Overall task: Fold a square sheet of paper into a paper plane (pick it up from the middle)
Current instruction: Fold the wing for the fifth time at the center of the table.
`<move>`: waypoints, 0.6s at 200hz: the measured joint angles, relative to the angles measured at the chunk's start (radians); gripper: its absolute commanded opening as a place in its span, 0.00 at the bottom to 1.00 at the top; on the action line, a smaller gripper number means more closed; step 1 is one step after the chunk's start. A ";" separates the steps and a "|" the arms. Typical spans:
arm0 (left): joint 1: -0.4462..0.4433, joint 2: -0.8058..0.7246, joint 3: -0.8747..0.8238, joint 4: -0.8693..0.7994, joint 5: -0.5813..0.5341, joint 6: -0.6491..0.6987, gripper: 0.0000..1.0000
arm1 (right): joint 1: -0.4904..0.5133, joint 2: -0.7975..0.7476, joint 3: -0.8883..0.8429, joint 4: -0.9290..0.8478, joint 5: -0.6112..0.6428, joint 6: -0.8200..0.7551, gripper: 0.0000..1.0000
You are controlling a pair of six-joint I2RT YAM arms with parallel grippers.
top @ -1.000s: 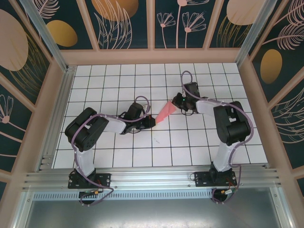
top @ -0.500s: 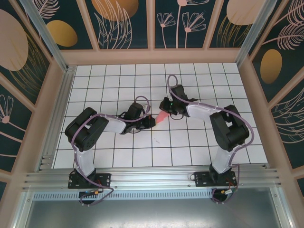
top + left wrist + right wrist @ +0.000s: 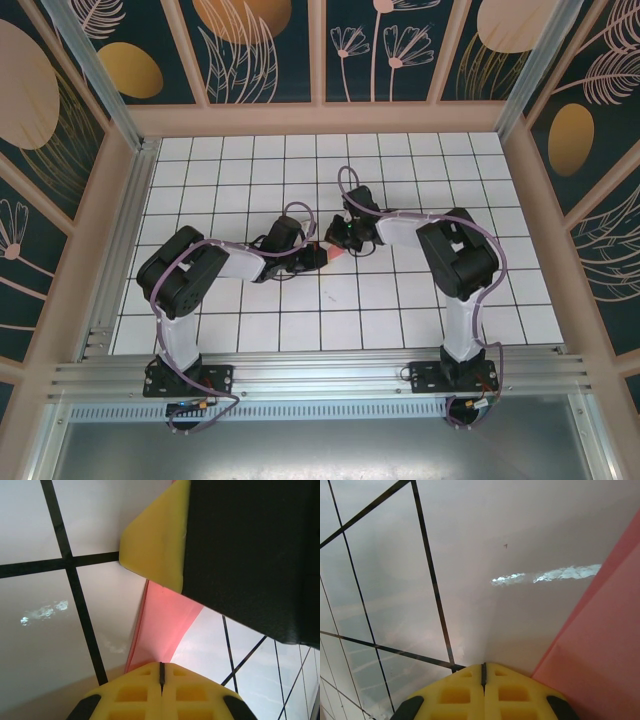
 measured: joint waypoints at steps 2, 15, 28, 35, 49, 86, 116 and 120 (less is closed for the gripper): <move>0.000 0.000 0.000 0.000 0.000 0.000 0.00 | 0.000 0.000 0.000 0.000 -0.001 0.000 0.01; 0.000 0.000 -0.001 0.002 0.000 0.000 0.00 | -0.013 0.001 0.000 0.001 -0.011 0.000 0.01; 0.000 0.000 -0.003 0.005 0.000 0.000 0.00 | -0.033 0.003 -0.001 0.006 -0.019 -0.001 0.01; 0.000 0.000 -0.004 0.007 0.000 0.000 0.00 | -0.047 0.003 -0.002 0.010 -0.020 -0.003 0.01; 0.000 0.000 -0.005 0.010 0.000 0.000 0.00 | -0.077 0.004 -0.005 0.019 -0.021 -0.005 0.01; 0.000 0.000 -0.006 0.012 0.000 0.000 0.00 | -0.148 0.024 -0.001 0.045 -0.071 -0.025 0.00; 0.000 0.003 -0.006 0.019 0.000 0.000 0.00 | -0.170 0.046 0.025 0.027 -0.117 -0.041 0.00; 0.000 0.004 -0.006 0.019 0.000 0.000 0.00 | -0.173 0.048 0.028 0.026 -0.122 -0.043 0.00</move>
